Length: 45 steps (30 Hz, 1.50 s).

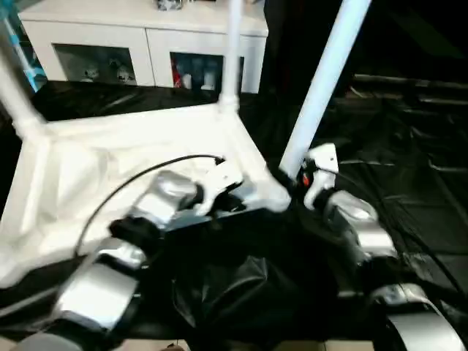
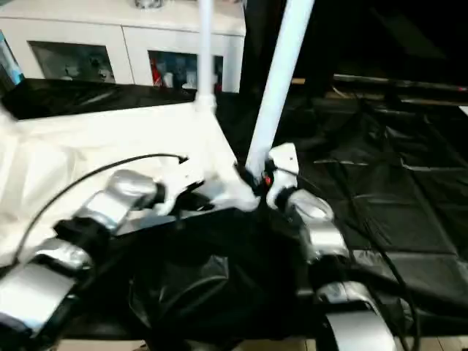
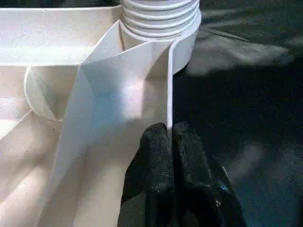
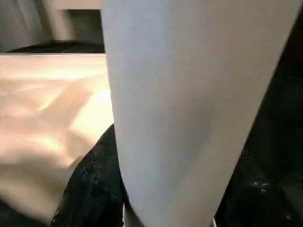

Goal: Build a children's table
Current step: Insert table leg to table base

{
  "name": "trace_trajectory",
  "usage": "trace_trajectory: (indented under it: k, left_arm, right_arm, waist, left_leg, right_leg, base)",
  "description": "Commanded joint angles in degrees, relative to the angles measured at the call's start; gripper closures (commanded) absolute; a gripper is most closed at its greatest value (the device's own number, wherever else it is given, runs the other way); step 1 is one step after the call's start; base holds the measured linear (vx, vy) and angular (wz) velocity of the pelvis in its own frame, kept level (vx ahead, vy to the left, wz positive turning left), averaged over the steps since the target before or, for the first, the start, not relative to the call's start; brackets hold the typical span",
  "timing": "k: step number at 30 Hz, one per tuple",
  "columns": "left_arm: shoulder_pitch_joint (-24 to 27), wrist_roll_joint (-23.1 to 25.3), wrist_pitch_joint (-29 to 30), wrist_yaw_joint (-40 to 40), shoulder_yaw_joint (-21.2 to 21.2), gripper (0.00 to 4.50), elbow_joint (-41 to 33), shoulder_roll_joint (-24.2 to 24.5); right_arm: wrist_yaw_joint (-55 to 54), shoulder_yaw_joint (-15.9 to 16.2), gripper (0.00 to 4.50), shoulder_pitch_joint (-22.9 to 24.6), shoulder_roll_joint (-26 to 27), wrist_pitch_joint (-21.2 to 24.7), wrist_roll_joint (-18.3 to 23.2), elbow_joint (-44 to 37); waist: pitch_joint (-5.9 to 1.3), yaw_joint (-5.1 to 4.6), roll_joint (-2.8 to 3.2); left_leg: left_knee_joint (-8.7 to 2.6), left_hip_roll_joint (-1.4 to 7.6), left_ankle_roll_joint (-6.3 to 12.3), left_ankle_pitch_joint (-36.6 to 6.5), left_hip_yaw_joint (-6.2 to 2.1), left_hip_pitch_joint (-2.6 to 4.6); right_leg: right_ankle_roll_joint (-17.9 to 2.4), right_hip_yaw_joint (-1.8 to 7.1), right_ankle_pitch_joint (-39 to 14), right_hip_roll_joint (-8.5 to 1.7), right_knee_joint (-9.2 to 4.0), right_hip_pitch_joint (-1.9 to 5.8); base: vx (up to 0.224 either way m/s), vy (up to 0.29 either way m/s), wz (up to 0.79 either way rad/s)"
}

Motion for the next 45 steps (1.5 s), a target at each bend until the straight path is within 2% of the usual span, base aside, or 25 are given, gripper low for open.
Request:
trace_trajectory:
  k: [1, 3, 6, 8, 9, 10, 13, 19, 21, 22, 24, 27, 28, 30, 31, 35, 36, 37, 40, 43, 45]
  left_arm:
    - [-3.29, 0.48, 2.27, 6.79, 1.48, 4.5, 0.45, -2.64]
    - [-3.82, 1.17, 2.75, 9.05, 1.16, 4.5, 1.49, -4.05]
    - [-4.86, 2.12, 2.81, 12.27, 0.79, 4.5, 3.71, -5.67]
    - [-4.95, 2.04, 2.72, 12.39, 0.85, 4.5, 4.0, -5.69]
    - [-5.02, 2.02, 2.59, 12.38, 0.81, 4.5, 4.29, -5.64]
    - [-5.14, 2.07, 2.49, 12.43, 0.87, 4.5, 4.65, -5.59]
    - [-5.24, 2.24, 2.25, 12.3, 0.81, 4.5, 5.03, -5.41]
    - [-5.56, 2.6, 1.85, 12.11, 0.95, 4.5, 6.01, -5.35]
    - [-5.64, 2.6, 1.66, 11.98, 0.99, 4.5, 6.29, -5.43]
    - [-5.61, 2.56, 1.46, 11.8, 0.97, 4.5, 6.35, -5.41]
    - [-5.31, 2.47, 0.57, 11.02, 0.83, 4.5, 6.08, -5.22]
    - [-4.88, 2.3, -1.69, 9.69, 0.62, 4.5, 5.59, -4.95]
    - [-4.88, 2.3, -1.69, 9.69, 0.62, 4.5, 5.59, -4.95]
    - [-4.78, 2.11, -2.47, 9.23, 0.7, 4.5, 5.36, -4.86]
    - [-4.64, 1.97, -3.44, 8.53, 0.67, 4.5, 5.07, -4.7]
    - [-3.83, 1.49, -6.52, 5.72, 0.53, 4.5, 3.85, -3.66]
    - [-3.67, 1.45, -6.86, 5.3, 0.49, 4.5, 3.65, -3.46]
    - [-3.44, 1.34, -7.08, 4.88, 0.52, 4.5, 3.37, -3.22]
    - [-2.68, 1.12, -8.98, 2.66, 0.18, 4.5, 2.41, -2.45]
    - [-1.71, 0.51, -11.13, -0.57, -0.14, 4.5, 1.08, -1.63]
    - [-0.39, -0.45, -12.9, -4.63, -0.43, 4.5, -0.84, -0.47]
  right_arm:
    - [-5.81, 0.4, 2.59, 1.52, 2.01, 4.49, -1.41, 9.2]
    - [-7.62, 0.36, 2.59, 0.17, 2.92, 4.39, -1.82, 10.69]
    - [-10.3, -0.05, 2.59, -1.59, 4.62, 4.21, -2.7, 12.62]
    - [-10.61, -0.12, 2.59, -1.65, 4.86, 4.19, -2.82, 12.7]
    - [-10.66, -0.01, 2.59, -1.75, 5.01, 4.03, -3.1, 13.06]
    - [-10.94, 0.07, 2.59, -2.02, 5.11, 3.55, -3.44, 13.8]
    - [-11.23, 0.05, 2.59, -2.28, 5.2, 3.17, -3.66, 14.5]
    - [-11.53, 0.06, 2.59, -3.37, 5.25, 2.71, -4.34, 16.33]
    - [-11.24, 0.23, 2.59, -3.89, 5.18, 2.43, -5.07, 16.85]
    - [-10.46, -0.01, 2.03, -4.19, 5.2, 2.14, -5.0, 17.03]
    - [-9.04, -0.48, 1.89, -4.65, 5.1, 1.56, -4.45, 16.77]
    - [-6.54, -0.88, 1.46, -5.31, 4.75, 0.56, -3.59, 16.04]
    - [-6.54, -0.88, 1.41, -5.31, 4.75, 0.56, -3.59, 16.04]
    - [-4.79, -0.87, 1.35, -5.54, 4.47, -0.14, -3.26, 15.45]
    - [-3.14, -1.09, 1.12, -5.74, 4.23, -0.64, -2.79, 14.89]
    - [2.72, -1.02, 0.85, -5.95, 2.64, -2.41, -2.82, 12.94]
    - [3.72, -0.87, 0.74, -5.85, 2.37, -2.7, -2.9, 12.53]
    - [5.0, -0.4, 0.65, -5.56, 1.85, -2.74, -3.16, 11.75]
    - [8.01, 1.03, 0.42, -4.5, 0.11, -2.62, -3.9, 9.39]
    - [12.09, 2.07, 0.42, -3.09, -1.78, -2.28, -3.67, 6.6]
    - [17.73, 2.88, 0.42, -1.08, -4.04, -1.0, -2.56, 2.58]
  waist:
    - [-2.94, 0.01, 0.92]
    - [-2.97, -0.11, 0.94]
    - [-2.81, 0.03, 0.96]
    - [-2.74, 0.1, 0.9]
    - [-2.67, 0.17, 1.25]
    - [-2.6, 0.12, 1.03]
    - [-2.52, 0.05, 1.05]
    - [-2.47, -0.13, 1.12]
    - [-2.36, -0.27, 1.03]
    - [-2.33, -0.31, 1.06]
    - [-2.33, -0.42, 1.04]
    - [-2.58, -0.53, 0.87]
    - [-2.52, -0.56, 1.03]
    - [-2.57, -0.59, 0.97]
    - [-2.6, -0.5, 0.92]
    - [-2.89, -0.44, 0.94]
    - [-2.89, -0.44, 0.94]
    - [-2.96, -0.4, 0.86]
    - [-3.09, -0.28, 0.78]
    - [-3.3, -0.01, 0.75]
    - [-3.45, 0.09, 0.69]
  left_leg:
    - [-4.7, 4.07, -0.36, -10.73, -2.2, 1.09]
    - [-4.67, 4.08, -0.44, -11.03, -2.1, 1.29]
    - [-4.78, 4.05, -0.29, -12.33, -2.17, 1.2]
    - [-4.88, 4.08, -0.26, -13.35, -2.19, 1.29]
    - [-4.94, 4.09, -0.36, -14.07, -2.24, 1.31]
    - [-5.02, 4.1, -0.55, -15.01, -2.22, 1.35]
    - [-5.15, 4.1, -0.9, -16.33, -2.32, 1.32]
    - [-5.29, 4.13, -1.25, -17.66, -2.38, 1.37]
    - [-5.37, 4.15, -1.5, -18.8, -2.46, 1.41]
    - [-5.41, 4.17, -1.56, -19.07, -2.49, 1.39]
    - [-5.42, 4.2, -1.43, -19.64, -2.53, 1.4]
    - [-5.32, 4.22, -0.55, -16.69, -2.51, 0.91]
    - [-5.23, 4.23, -0.05, -16.12, -2.41, 0.92]
    - [-5.09, 4.18, 0.53, -15.17, -2.28, 0.89]
    - [-4.99, 4.18, 1.17, -14.31, -2.25, 0.8]
    - [-4.55, 4.23, 3.22, -10.16, -2.12, 0.51]
    - [-4.55, 4.23, 3.22, -10.16, -2.12, 0.51]
    - [-4.3, 4.19, 4.44, -8.41, -2.03, 0.38]
    - [-3.97, 4.16, 6.29, -5.67, -1.96, 0.36]
    - [-3.57, 4.14, 7.94, -3.98, -1.89, 0.2]
    - [-3.3, 4.15, 9.43, -1.87, -1.83, 0.04]
  right_leg:
    - [-13.94, 2.8, -2.32, -5.12, -3.97, 1.53]
    - [-14.28, 2.73, -1.99, -4.98, -3.99, 1.42]
    - [-13.91, 2.78, -3.61, -5.09, -4.28, 1.52]
    - [-13.51, 2.81, -4.67, -5.1, -4.43, 1.48]
    - [-13.29, 2.84, -5.59, -5.16, -4.53, 1.43]
    - [-13.01, 2.85, -6.78, -5.1, -4.71, 1.33]
    - [-12.41, 2.88, -9.51, -5.17, -4.96, 1.23]
    - [-12.16, 2.9, -10.6, -5.13, -5.09, 0.99]
    - [-11.8, 2.93, -13.05, -5.25, -5.34, 0.85]
    - [-11.66, 2.94, -13.56, -5.25, -5.38, 0.84]
    - [-11.37, 2.99, -14.42, -5.29, -5.52, 0.71]
    - [-12.0, 2.95, -10.41, -5.22, -5.04, 1.09]
    - [-12.44, 2.95, -9.25, -5.24, -4.96, 1.05]
    - [-13.0, 2.95, -8.0, -5.3, -4.9, 1.17]
    - [-13.28, 2.94, -7.25, -5.37, -4.85, 1.31]
    - [-14.58, 2.83, -1.92, -5.32, -4.15, 1.56]
    - [-14.58, 2.83, -1.92, -5.32, -4.15, 1.56]
    - [-15.31, 2.75, 1.2, -5.31, -3.8, 1.69]
    - [-16.23, 2.58, 5.05, -5.3, -3.31, 1.81]
    - [-16.52, 2.52, 7.88, -5.36, -2.97, 2.0]
    - [-16.94, 2.33, 11.55, -5.13, -2.47, 1.99]
  base:
    - [0.0, 0.0, 0.0]
    - [0.0, 0.0, 0.0]
    - [0.0, 0.0, 0.0]
    - [0.0, 0.0, 0.0]
    - [0.0, 0.0, 0.0]
    - [0.0, 0.0, 0.0]
    - [0.0, 0.0, 0.0]
    - [0.0, 0.0, 0.0]
    - [0.0, 0.0, 0.0]
    - [0.0, 0.0, 0.0]
    - [0.0, 0.0, 0.0]
    - [0.0, 0.0, 0.0]
    - [0.0, 0.0, 0.0]
    - [0.0, 0.0, 0.0]
    - [0.0, 0.0, 0.0]
    - [0.0, 0.0, 0.0]
    - [0.0, 0.0, 0.0]
    - [0.0, 0.0, 0.0]
    - [0.0, 0.0, 0.0]
    - [0.0, 0.0, 0.0]
    - [0.0, 0.0, 0.0]
